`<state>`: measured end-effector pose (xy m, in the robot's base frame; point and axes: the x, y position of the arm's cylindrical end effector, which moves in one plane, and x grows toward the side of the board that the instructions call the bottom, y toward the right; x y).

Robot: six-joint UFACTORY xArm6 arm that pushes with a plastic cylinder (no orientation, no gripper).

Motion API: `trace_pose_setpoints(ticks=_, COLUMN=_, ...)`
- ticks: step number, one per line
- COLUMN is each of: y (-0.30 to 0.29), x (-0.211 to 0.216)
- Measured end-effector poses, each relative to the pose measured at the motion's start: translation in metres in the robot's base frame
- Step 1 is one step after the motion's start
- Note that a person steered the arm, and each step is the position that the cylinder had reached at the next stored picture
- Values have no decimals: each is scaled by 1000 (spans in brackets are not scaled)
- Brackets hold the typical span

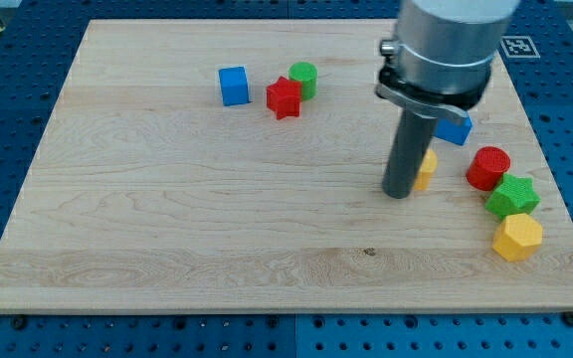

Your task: Move the yellow heart below the blue triangle

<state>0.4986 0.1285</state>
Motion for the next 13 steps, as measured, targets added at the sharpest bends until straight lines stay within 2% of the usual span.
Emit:
trace_pose_setpoints(ticks=2, y=25, x=-2)
trace_pose_setpoints(ticks=5, y=-3, x=-26)
trace_pose_setpoints(ticks=7, y=26, x=-26)
trace_pose_setpoints(ticks=10, y=22, x=-47)
trace_pose_setpoints(ticks=11, y=19, x=-46)
trace_pose_setpoints(ticks=13, y=32, x=-8)
